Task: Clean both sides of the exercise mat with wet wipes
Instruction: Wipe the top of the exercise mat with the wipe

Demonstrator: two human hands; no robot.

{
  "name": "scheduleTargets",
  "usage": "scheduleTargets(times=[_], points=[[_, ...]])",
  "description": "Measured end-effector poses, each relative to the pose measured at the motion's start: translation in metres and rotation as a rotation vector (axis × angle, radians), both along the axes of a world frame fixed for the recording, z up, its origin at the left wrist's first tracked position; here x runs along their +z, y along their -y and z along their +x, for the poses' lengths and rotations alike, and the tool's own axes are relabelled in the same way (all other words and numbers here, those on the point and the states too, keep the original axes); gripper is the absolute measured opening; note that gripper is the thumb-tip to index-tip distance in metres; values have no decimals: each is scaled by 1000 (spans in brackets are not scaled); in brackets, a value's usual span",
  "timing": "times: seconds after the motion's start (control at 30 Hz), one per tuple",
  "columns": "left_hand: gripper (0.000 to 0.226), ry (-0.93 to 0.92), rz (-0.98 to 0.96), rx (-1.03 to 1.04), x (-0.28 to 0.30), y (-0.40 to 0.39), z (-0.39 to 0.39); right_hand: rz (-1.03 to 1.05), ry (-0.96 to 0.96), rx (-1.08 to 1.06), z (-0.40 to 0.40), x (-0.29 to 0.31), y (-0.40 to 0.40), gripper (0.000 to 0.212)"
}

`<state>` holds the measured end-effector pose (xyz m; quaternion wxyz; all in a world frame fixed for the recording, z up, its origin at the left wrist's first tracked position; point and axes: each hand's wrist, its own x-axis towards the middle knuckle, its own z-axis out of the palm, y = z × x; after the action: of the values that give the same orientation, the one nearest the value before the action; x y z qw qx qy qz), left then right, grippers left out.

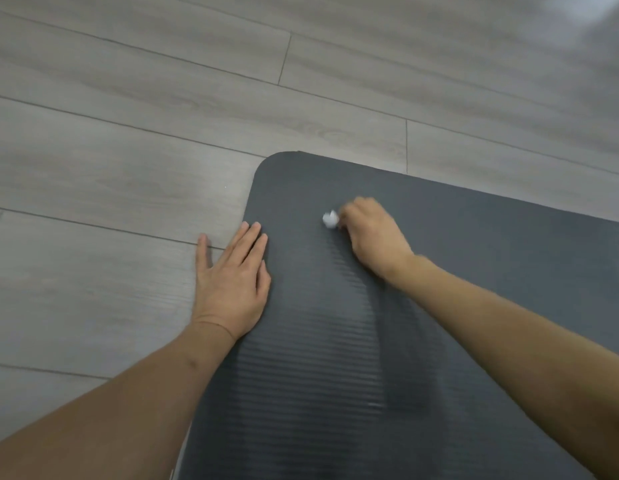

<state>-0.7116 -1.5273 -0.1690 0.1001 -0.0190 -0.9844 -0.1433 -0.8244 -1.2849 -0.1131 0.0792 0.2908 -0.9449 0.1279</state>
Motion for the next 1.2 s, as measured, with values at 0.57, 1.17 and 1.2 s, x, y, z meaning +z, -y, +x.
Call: scheduleTargets(times=[0.57,1.17,1.2], points=[[59,189,8,-58,10,34,42,-68,37,-186,-4,-4,62,8],[63,234,-155,-35,4,53,91,-94,171,117,101,-5,90,8],[62,232,-149,-38,5,52,91,-65,214,226,129,-3,83,10]])
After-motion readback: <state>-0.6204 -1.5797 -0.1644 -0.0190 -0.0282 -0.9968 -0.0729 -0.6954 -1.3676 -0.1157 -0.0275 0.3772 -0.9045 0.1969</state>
